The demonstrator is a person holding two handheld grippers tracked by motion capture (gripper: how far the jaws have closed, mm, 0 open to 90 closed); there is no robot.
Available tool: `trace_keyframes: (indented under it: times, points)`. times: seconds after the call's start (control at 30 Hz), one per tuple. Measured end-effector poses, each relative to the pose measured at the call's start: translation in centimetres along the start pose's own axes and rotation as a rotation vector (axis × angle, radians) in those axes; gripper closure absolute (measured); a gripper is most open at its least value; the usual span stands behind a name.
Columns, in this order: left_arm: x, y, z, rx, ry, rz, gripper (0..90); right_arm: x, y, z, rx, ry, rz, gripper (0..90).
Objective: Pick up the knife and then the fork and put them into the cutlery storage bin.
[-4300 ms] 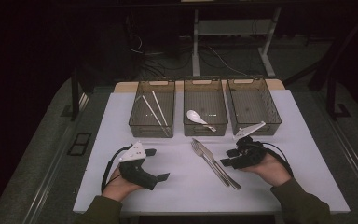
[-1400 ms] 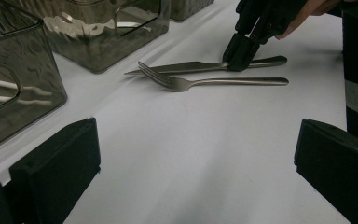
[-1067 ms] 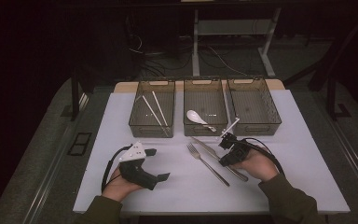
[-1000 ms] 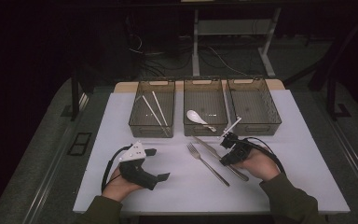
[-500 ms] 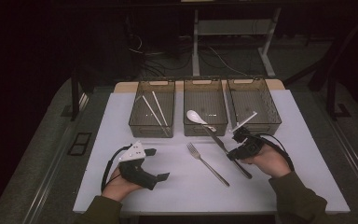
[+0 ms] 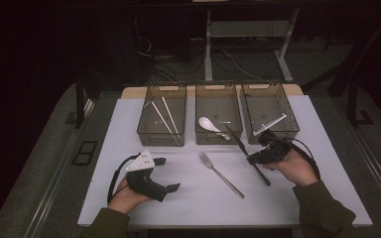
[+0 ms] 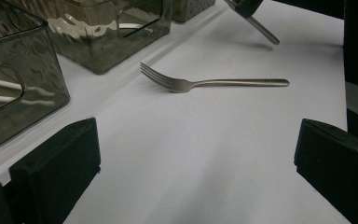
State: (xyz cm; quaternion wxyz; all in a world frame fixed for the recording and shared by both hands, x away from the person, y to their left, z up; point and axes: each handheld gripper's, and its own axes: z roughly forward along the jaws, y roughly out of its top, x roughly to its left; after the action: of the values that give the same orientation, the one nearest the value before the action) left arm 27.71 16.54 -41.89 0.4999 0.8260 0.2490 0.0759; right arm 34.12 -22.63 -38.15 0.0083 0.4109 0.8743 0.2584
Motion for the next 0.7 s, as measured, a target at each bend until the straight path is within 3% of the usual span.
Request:
trace_keyframes:
  times: [0.4,0.7]
  points:
    - [0.0,0.0,0.0,-0.001,0.002,-0.002,0.0,-1.5,0.4,-2.1,-0.042,-0.025,0.033,79.9]
    - [0.0,0.0,0.0,-0.003,0.0,-0.002,0.0,-2.8,1.7,-4.3,-0.078,-0.053,0.061,79.9]
